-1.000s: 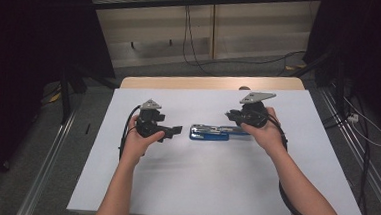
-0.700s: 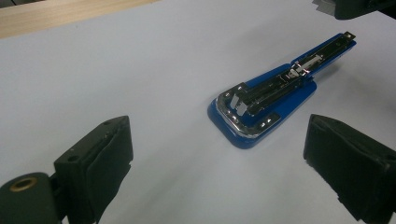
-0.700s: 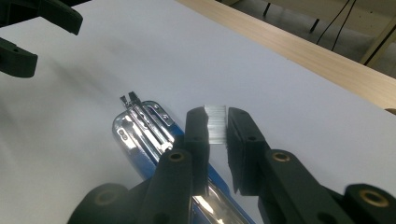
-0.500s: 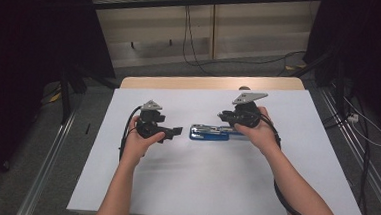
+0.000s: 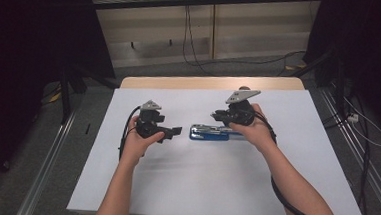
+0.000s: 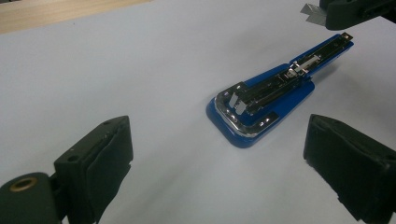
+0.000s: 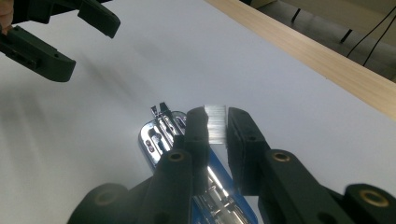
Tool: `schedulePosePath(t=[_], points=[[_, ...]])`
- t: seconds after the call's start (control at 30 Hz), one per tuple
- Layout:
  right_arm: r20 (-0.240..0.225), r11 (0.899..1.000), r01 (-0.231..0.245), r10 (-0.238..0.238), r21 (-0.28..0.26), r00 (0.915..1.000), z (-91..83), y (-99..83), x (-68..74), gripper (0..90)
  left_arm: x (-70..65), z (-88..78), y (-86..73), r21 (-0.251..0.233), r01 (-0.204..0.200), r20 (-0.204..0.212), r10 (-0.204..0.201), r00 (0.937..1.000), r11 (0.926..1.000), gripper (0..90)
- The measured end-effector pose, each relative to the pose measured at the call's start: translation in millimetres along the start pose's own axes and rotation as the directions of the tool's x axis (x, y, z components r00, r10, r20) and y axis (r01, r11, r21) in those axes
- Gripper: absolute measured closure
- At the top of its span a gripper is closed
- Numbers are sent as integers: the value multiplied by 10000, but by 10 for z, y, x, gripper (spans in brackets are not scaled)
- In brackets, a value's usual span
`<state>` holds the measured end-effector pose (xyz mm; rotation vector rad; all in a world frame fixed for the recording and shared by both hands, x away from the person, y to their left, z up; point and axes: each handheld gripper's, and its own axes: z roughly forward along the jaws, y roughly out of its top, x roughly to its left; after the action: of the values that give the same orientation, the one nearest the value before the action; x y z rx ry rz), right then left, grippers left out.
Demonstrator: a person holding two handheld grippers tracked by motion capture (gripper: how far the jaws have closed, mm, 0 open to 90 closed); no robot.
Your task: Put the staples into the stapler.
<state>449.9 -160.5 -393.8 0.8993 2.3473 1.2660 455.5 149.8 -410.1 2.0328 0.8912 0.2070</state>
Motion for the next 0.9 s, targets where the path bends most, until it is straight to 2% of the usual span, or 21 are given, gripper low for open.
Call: schedulePosePath(t=[0.47, 0.9], points=[[-634, 9997, 253, -250, 30, 9977, 102, 0, -11, 796, -9, 20, -10, 49, 4, 50, -4, 10000, 10000, 83], [-986, 9978, 639, -620, 154, 9932, 185, 25, 29, 796, -10, 22, -11, 74, 7, 46, -7, 10000, 10000, 83]])
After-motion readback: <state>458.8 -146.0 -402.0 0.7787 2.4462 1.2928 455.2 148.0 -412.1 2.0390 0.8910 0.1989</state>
